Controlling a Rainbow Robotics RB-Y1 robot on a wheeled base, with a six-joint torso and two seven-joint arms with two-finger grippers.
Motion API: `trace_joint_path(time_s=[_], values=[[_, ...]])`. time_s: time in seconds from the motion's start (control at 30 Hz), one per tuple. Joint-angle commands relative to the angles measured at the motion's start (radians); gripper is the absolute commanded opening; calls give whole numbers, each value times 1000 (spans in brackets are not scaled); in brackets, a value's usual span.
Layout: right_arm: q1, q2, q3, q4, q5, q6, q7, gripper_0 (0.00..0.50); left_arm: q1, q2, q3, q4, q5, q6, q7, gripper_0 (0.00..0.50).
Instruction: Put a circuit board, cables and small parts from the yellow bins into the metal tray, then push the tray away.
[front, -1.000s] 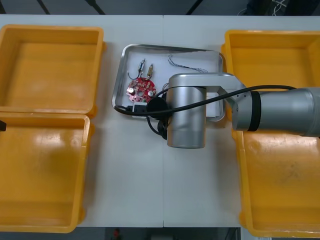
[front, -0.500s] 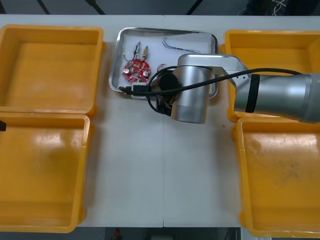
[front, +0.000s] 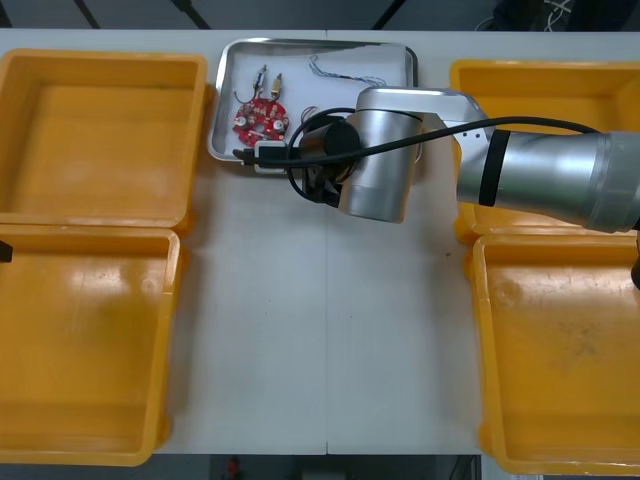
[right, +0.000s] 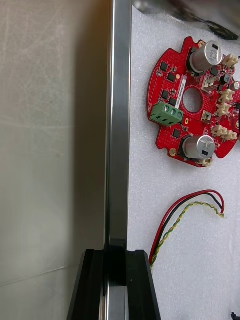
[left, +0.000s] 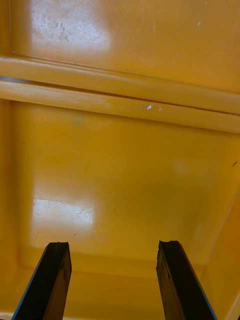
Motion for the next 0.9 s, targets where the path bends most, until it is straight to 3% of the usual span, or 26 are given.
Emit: trace_joint_path(time_s=[0.03,0.77,0.87,0.9], values=[[-75,20,7,30,7,-50,37,0,-26,-10,-7,-9,-9,-9,66,500],[-88,28,33,148,24,-197,66,0,-26,-10,-7,-9,-9,-9,66,500],[-88,28,33,150,17,-197,71,88,-26,-10,-7,-9,-9,-9,66,500],[-88,28,34,148,5,-197,73,162,-26,-10,-7,-9,-9,-9,66,500]])
